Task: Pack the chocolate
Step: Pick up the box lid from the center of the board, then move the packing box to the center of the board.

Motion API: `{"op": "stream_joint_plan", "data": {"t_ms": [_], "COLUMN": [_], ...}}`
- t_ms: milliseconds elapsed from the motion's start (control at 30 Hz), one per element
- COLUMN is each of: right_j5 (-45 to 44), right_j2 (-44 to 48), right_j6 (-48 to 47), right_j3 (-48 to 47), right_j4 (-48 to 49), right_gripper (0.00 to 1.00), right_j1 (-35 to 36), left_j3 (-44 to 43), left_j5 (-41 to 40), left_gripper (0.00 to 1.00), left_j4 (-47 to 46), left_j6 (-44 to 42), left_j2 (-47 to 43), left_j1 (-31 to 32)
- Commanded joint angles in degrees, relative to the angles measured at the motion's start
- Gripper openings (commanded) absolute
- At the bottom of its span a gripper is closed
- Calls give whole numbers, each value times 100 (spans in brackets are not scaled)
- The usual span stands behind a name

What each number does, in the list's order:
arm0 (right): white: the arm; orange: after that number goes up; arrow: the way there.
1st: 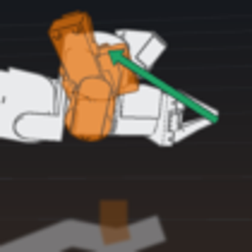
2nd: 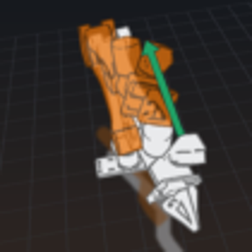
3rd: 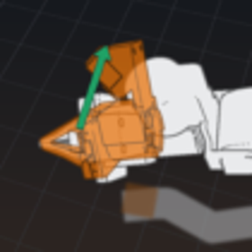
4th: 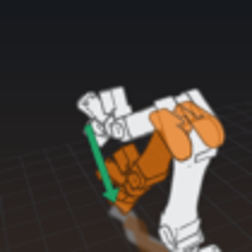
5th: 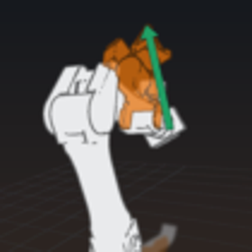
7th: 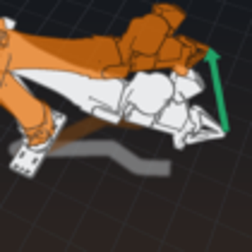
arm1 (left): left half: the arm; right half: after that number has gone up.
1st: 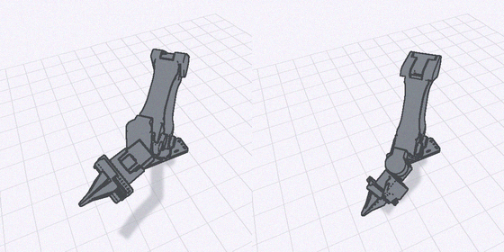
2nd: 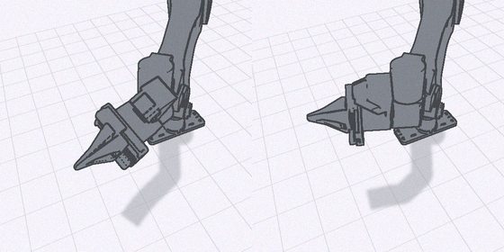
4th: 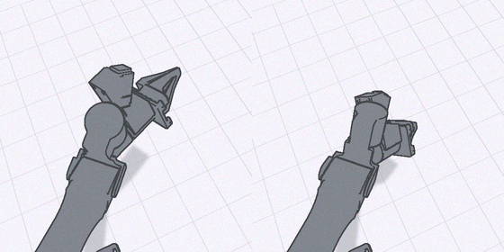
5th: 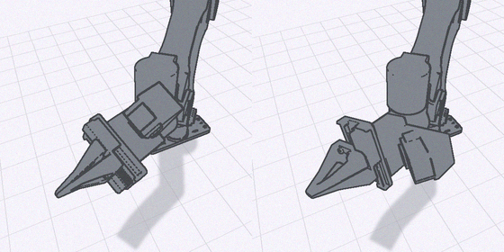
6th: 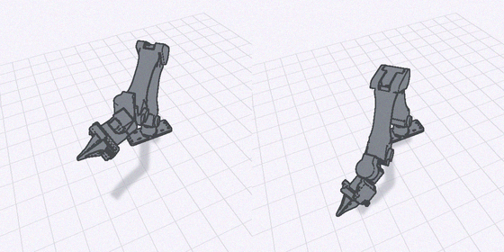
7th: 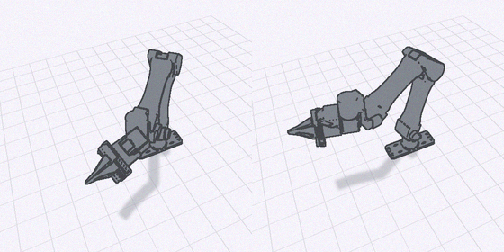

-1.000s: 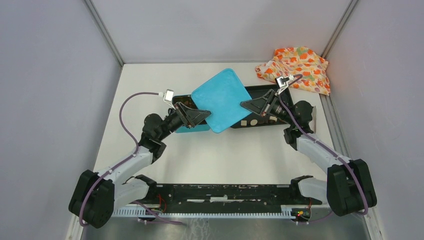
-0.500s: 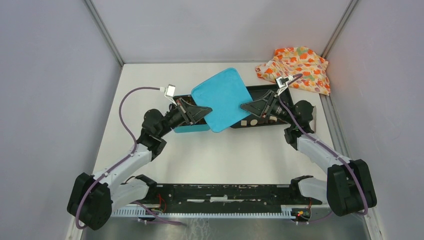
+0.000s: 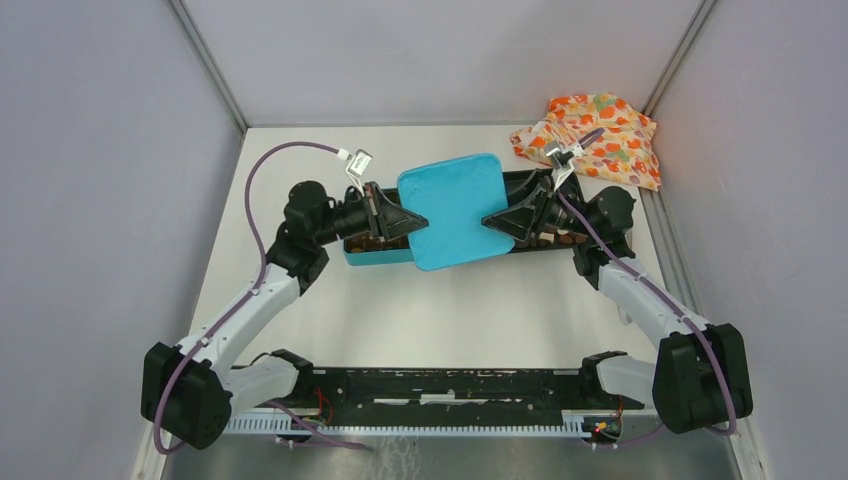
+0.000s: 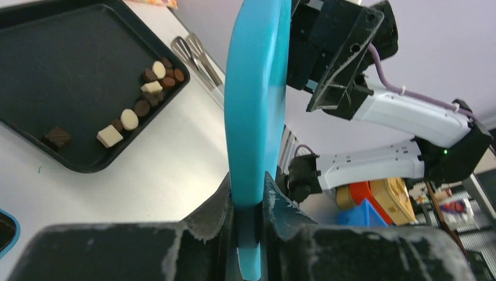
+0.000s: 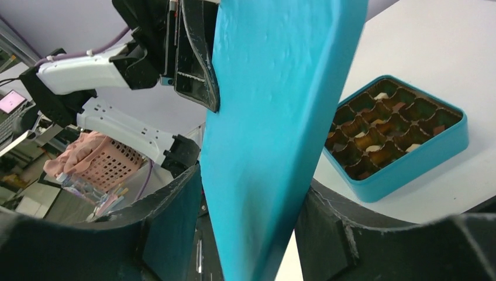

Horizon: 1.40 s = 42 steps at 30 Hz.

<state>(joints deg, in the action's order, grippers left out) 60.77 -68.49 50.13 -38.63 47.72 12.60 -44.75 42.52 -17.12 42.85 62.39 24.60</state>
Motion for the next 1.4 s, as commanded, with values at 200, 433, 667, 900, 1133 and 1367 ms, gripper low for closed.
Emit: {"op": "stream_joint_plan", "data": {"t_ms": [200, 433, 667, 900, 1133, 1367], "right_j5": [470, 418, 30, -196, -137, -60], "right_j2": [17, 104, 239, 167, -80, -155], "right_j6": [-62, 503, 700, 815, 1121, 1129], "right_j3": [-212, -24, 311, 724, 1055, 1147], "right_j4": [95, 521, 476, 718, 1317, 1353], "right_gripper": [38, 10, 0, 0, 0, 0], "right_j1": [-1, -2, -205, -605, -1075, -1102], "left_j3": [-608, -726, -763, -552, -1028, -2432], "left_j5": [725, 438, -1256, -3820, -4305, -3781], "left_gripper": [2, 11, 66, 86, 76, 69], "left_j4": [880, 1236, 2016, 2858, 3303, 3680], "left_j6": [-834, -1099, -1545, -2035, -2342, -2385], "left_j2": [298, 425, 106, -537, 432, 2502], "left_j1": [-153, -175, -188, -192, -924, -1946]}}
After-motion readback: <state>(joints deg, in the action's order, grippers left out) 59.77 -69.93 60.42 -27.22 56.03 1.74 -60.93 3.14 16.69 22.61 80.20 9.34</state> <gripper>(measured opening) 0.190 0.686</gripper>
